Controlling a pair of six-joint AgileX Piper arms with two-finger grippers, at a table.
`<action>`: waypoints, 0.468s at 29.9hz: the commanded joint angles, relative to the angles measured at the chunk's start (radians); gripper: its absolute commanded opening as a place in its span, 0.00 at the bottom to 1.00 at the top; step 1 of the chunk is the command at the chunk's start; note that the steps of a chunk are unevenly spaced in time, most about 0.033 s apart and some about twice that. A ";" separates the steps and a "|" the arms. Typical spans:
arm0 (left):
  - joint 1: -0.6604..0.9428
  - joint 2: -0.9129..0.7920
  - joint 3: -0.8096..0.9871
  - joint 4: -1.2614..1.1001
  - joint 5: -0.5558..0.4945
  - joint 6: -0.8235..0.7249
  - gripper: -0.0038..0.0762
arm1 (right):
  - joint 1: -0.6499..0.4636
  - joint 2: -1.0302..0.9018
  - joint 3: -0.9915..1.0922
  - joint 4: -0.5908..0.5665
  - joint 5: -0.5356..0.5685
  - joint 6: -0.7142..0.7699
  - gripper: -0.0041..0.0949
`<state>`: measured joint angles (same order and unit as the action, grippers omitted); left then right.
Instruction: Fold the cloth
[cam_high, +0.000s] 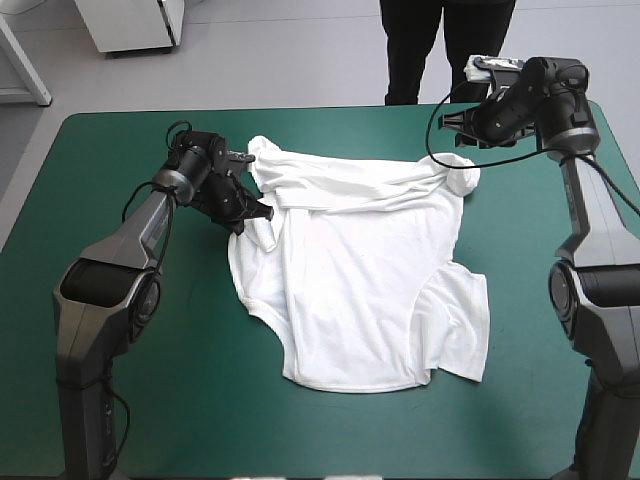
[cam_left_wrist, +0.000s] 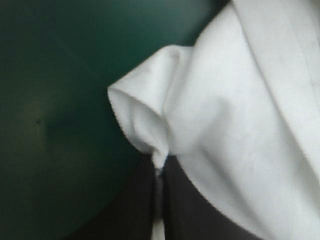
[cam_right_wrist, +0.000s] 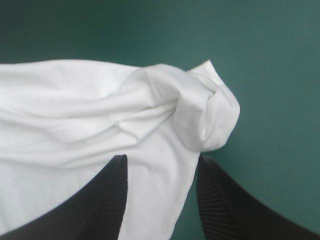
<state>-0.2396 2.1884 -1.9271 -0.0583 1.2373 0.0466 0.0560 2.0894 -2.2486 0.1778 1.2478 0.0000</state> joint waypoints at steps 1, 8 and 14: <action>0.001 -0.035 -0.015 0.000 0.049 -0.005 0.02 | -0.008 -0.155 0.088 0.025 0.004 -0.006 0.47; 0.001 -0.035 -0.015 0.000 0.049 -0.005 0.02 | 0.015 -0.371 0.378 -0.013 0.004 -0.013 0.54; 0.001 -0.035 -0.015 0.000 0.049 -0.005 0.02 | 0.095 -0.518 0.614 -0.095 0.002 0.000 0.54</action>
<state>-0.2396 2.1884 -1.9271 -0.0600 1.2373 0.0466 0.1224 1.6651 -1.6961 0.1018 1.2466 0.0000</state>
